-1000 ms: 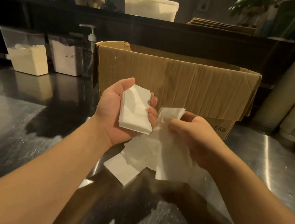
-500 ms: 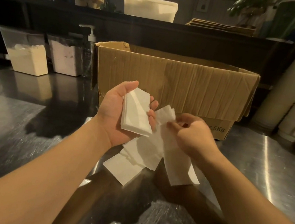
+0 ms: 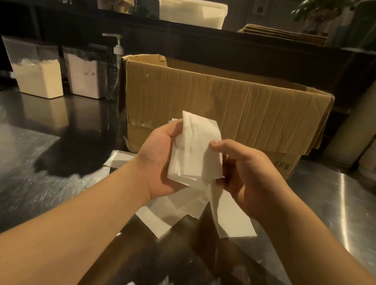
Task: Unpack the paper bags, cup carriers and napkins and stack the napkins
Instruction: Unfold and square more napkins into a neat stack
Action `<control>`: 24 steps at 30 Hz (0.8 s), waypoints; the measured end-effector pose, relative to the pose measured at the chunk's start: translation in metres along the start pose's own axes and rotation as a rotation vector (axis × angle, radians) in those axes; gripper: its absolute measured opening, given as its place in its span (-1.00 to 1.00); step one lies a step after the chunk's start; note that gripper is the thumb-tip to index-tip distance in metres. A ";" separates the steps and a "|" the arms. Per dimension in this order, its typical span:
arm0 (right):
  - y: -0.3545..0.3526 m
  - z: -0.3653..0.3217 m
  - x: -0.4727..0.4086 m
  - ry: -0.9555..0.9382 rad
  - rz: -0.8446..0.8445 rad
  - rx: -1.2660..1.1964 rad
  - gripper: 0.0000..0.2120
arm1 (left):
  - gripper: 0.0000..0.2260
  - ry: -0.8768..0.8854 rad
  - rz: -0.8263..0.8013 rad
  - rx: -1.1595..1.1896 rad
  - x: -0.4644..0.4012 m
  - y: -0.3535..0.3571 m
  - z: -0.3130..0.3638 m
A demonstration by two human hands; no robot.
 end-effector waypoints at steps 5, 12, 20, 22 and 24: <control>-0.001 -0.009 0.003 -0.064 0.101 0.241 -0.85 | -0.40 0.002 0.036 0.006 -0.001 -0.005 -0.003; -0.019 -0.015 -0.003 -0.117 0.150 0.173 -0.82 | -0.55 0.002 0.042 0.076 0.002 -0.001 -0.002; -0.033 -0.010 -0.011 0.118 -0.013 1.091 -0.67 | -0.57 -0.028 0.004 0.127 0.000 -0.004 0.002; -0.030 -0.003 -0.010 0.167 -0.068 1.202 -0.65 | -0.59 -0.026 0.005 0.130 0.000 -0.005 0.003; -0.030 0.003 -0.011 0.209 -0.082 1.229 -0.67 | -0.62 -0.023 0.007 0.138 -0.001 -0.007 0.004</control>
Point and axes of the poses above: each hand's wrist, its own x-axis away from the middle knuckle, its own y-axis out of the palm, z = x × y, the point moved 10 cm from there along -x, towards the middle knuckle, and after that the axes turned 7 degrees about -z, right-handed, at the moved point
